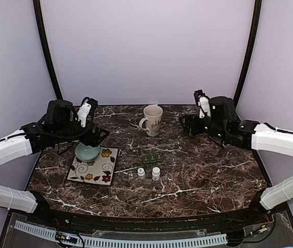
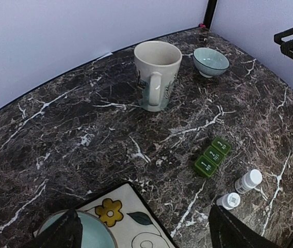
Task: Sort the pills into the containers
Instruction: Pick up the pill container from the center of the board.
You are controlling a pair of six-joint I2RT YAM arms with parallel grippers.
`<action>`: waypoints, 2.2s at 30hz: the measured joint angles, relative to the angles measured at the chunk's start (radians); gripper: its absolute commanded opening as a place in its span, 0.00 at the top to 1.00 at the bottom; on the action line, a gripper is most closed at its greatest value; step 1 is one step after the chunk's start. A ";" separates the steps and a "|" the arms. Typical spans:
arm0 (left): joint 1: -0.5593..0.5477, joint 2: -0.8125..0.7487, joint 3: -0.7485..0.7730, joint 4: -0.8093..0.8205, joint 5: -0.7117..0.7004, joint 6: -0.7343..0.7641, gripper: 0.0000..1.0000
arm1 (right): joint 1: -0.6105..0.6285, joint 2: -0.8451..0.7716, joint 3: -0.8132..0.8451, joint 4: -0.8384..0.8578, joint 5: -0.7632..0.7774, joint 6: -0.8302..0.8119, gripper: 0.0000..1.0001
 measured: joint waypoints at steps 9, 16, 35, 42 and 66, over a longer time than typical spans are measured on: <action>-0.081 0.154 0.051 0.002 0.056 0.023 0.20 | 0.209 0.165 0.024 -0.199 0.020 0.008 0.14; -0.083 0.214 0.074 0.006 0.107 0.014 0.21 | 0.212 0.270 0.099 -0.299 -0.032 -0.148 0.09; -0.105 0.391 0.187 0.014 0.182 -0.084 0.29 | 0.083 0.517 0.344 -0.414 -0.247 -0.391 0.09; -0.135 0.555 0.318 -0.055 0.204 -0.092 0.40 | 0.050 0.542 0.351 -0.416 -0.311 -0.370 0.16; -0.172 0.779 0.454 -0.151 0.278 0.018 0.44 | 0.000 0.555 0.314 -0.385 -0.416 -0.193 0.17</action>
